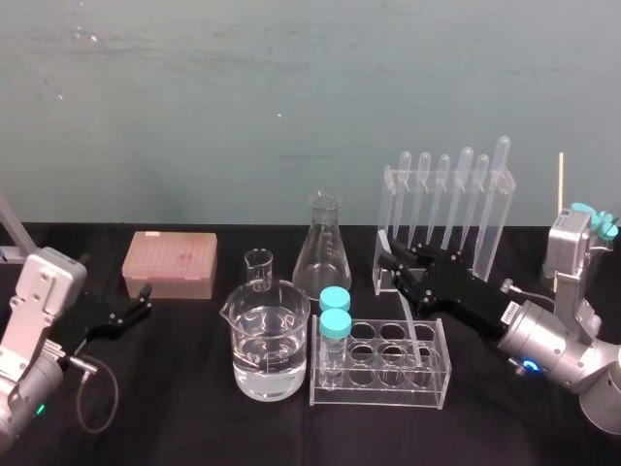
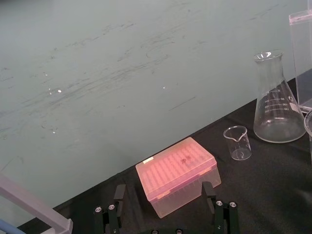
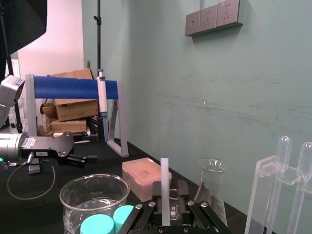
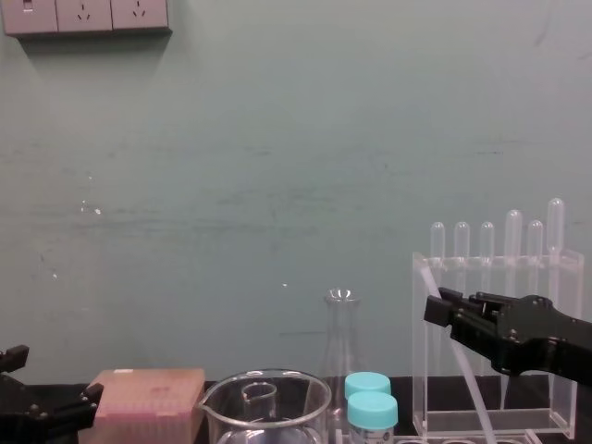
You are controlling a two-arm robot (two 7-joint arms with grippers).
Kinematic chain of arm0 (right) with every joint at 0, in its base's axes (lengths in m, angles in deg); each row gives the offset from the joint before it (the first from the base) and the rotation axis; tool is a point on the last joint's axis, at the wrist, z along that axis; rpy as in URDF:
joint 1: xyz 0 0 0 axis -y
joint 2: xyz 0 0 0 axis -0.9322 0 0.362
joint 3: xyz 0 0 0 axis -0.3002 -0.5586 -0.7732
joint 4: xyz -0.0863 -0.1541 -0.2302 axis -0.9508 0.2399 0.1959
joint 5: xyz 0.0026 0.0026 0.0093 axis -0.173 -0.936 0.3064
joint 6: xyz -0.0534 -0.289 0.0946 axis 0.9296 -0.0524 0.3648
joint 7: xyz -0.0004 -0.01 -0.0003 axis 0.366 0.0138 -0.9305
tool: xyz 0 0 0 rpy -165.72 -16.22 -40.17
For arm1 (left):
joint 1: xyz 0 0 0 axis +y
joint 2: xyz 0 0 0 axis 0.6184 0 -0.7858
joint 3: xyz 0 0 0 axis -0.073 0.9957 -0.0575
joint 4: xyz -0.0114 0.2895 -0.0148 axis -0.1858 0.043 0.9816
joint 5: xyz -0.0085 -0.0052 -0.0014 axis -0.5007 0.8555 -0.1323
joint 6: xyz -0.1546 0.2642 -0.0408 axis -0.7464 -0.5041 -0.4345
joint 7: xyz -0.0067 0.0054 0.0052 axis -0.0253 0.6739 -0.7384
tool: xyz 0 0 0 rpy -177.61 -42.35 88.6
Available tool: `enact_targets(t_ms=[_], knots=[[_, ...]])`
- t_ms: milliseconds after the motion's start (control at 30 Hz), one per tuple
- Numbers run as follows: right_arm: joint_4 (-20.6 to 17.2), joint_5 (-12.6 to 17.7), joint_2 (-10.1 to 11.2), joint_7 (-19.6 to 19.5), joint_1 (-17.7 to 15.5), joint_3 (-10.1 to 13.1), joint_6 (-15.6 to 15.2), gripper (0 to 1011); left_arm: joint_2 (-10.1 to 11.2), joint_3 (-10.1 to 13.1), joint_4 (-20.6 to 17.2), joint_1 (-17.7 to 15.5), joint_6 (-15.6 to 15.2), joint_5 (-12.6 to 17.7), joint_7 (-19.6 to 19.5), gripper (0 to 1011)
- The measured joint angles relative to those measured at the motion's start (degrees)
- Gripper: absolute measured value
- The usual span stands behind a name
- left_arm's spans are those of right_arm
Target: Pick up the stirring rod with one hand, then place it down.
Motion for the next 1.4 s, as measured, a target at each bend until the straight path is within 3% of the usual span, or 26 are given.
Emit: enact_targets(t_ms=[200, 300, 467, 600, 833, 933, 1067, 1167, 1267, 1400], knots=[[0.0, 0.0, 0.0, 0.0, 0.0, 0.0, 0.0, 339, 0.0, 0.0, 0.0, 0.0, 0.0, 0.0, 0.0, 1000], [0.0, 0.0, 0.0, 0.0, 0.0, 0.0, 0.1, 483, 0.0, 0.0, 0.0, 0.0, 0.0, 0.0, 0.0, 1000], [0.0, 0.0, 0.0, 0.0, 0.0, 0.0, 0.1, 586, 0.0, 0.0, 0.0, 0.0, 0.0, 0.0, 0.0, 1000], [0.0, 0.0, 0.0, 0.0, 0.0, 0.0, 0.1, 764, 0.0, 0.0, 0.0, 0.0, 0.0, 0.0, 0.0, 1000], [0.0, 0.0, 0.0, 0.0, 0.0, 0.0, 0.1, 940, 0.0, 0.0, 0.0, 0.0, 0.0, 0.0, 0.0, 1000], [-1.8, -0.2, 0.1, -1.1, -0.4, 0.8, 1.6, 997, 0.0, 0.0, 0.0, 0.0, 0.0, 0.0, 0.0, 1000], [-4.8, -0.8, 0.3, -4.7, -1.4, 2.7, 2.7, 1000, 0.0, 0.0, 0.0, 0.0, 0.0, 0.0, 0.0, 1000], [-7.5, -2.4, 0.7, -9.9, -2.8, 4.7, 2.2, 1002, 0.0, 0.0, 0.0, 0.0, 0.0, 0.0, 0.0, 1000], [-10.2, -4.5, 1.3, -15.1, -4.4, 6.4, 0.3, 1000, 0.0, 0.0, 0.0, 0.0, 0.0, 0.0, 0.0, 1000], [-13.4, -7.2, 2.6, -20.6, -6.9, 7.6, -4.8, 1000, 0.0, 0.0, 0.0, 0.0, 0.0, 0.0, 0.0, 1000]])
